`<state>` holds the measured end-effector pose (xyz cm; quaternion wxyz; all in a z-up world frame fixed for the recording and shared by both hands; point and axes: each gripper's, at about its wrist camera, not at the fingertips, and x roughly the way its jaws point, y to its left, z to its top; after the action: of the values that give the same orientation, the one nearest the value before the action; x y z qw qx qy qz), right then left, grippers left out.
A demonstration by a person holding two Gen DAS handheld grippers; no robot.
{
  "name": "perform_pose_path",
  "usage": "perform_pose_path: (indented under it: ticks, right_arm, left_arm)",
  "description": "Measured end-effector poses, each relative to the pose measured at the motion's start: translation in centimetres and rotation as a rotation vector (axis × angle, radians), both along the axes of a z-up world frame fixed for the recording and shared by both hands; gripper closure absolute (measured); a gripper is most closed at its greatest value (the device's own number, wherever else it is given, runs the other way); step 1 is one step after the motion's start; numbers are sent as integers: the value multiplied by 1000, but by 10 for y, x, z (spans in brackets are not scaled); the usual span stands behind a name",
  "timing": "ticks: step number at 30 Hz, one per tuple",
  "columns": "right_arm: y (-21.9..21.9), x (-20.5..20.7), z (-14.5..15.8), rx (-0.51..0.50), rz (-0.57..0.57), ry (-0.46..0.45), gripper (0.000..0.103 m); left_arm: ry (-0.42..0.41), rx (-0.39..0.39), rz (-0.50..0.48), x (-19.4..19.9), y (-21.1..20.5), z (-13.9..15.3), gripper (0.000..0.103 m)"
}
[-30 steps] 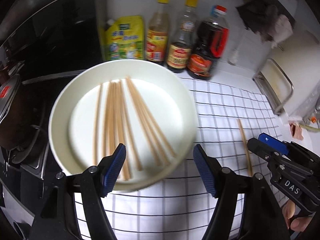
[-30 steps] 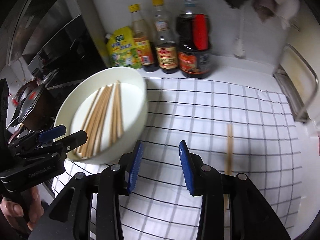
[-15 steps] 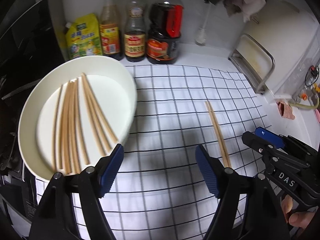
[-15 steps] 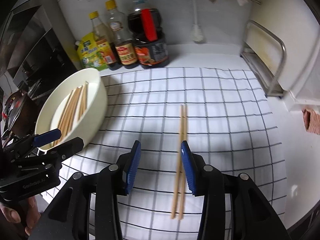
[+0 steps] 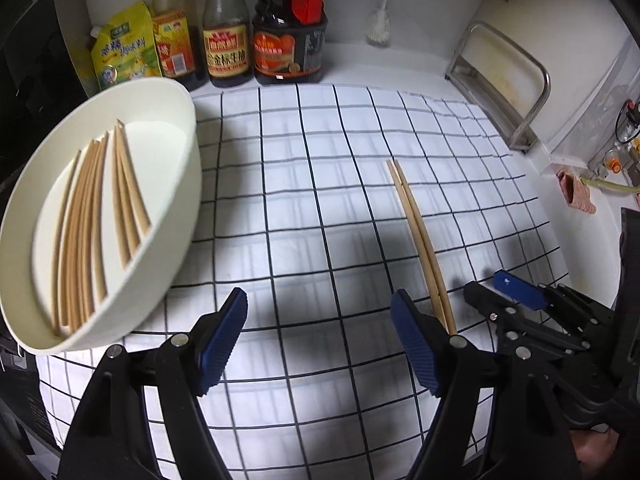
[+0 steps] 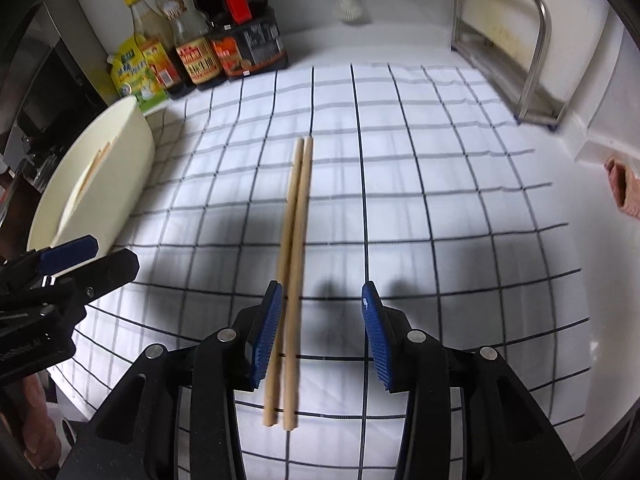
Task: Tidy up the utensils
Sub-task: 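Close the right tool on one chopstick while the left tool grasps the other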
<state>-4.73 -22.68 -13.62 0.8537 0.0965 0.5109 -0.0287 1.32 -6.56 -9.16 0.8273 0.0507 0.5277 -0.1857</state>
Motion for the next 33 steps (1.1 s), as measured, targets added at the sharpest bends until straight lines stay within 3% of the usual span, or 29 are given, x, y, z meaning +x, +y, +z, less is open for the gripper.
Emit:
perform_pose_path:
  ticks: [18,20,22,23,33]
  right_arm:
    - [17,12,-20,-114,90,-14,63]
    - [16,11,-20,-115,97,-19,71]
    - [14,11,-20,-116,105,-18,94]
    - [13,11,-19,-114,107,-18,96]
    - [-22,0,-18,-101,47,-23,96]
  left_arm:
    - [15,23,20,4,-8,-22,30]
    - [6,27,18,3,-11,-23,30]
    - [7,25,16,4,-14,-25,30]
    - [8,21,16,4,-16,-25,30]
    - [12,-3,-13,2,-46,-37,30]
